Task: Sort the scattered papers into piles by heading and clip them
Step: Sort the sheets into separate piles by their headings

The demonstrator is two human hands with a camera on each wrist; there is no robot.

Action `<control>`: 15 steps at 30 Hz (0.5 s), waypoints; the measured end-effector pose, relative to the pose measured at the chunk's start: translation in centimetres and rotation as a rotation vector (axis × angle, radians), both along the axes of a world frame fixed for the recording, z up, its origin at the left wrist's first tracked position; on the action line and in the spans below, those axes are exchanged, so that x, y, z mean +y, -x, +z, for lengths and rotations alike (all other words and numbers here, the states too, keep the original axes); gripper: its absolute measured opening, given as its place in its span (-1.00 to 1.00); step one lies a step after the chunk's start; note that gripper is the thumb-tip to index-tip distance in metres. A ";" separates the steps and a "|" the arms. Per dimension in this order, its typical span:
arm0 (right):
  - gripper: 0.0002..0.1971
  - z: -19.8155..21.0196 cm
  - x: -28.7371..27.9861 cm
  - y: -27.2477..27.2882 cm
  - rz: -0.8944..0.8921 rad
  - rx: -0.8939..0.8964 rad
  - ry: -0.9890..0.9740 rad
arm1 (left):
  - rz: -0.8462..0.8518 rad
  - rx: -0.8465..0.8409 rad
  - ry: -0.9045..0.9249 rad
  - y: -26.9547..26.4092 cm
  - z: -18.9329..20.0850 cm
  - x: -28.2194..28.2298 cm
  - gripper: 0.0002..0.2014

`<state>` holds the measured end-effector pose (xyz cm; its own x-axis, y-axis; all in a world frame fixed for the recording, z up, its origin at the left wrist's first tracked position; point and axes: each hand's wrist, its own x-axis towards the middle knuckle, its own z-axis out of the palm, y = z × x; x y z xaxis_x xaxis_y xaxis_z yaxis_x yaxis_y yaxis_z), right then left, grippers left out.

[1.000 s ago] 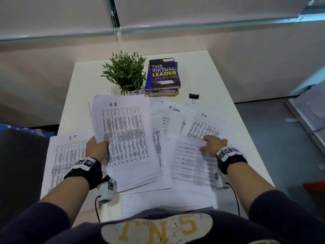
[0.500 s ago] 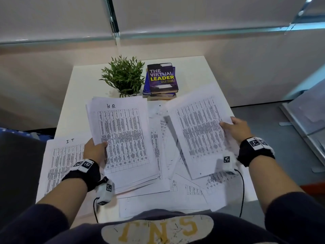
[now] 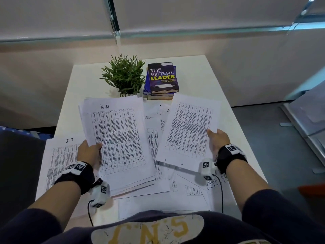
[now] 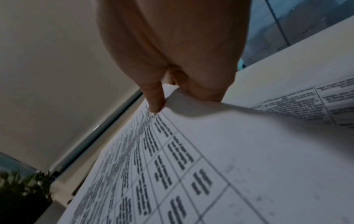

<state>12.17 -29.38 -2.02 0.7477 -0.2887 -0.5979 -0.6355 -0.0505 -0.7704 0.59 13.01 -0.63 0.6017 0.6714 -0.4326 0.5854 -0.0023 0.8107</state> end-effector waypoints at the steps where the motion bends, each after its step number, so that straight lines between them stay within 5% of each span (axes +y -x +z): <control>1: -0.27 -0.2 0.3 0.1 0.018 0.004 0.031 | 0.008 -0.005 0.006 0.0 0.0 0.1 -0.83; 7: -0.65 -1.2 3.1 1.2 0.257 0.041 0.207 | 0.025 0.010 0.001 0.4 -0.5 0.5 -0.89; 15: -0.30 -3.2 9.1 1.3 0.547 0.134 0.574 | -0.005 0.011 0.001 0.3 -0.5 0.0 -0.89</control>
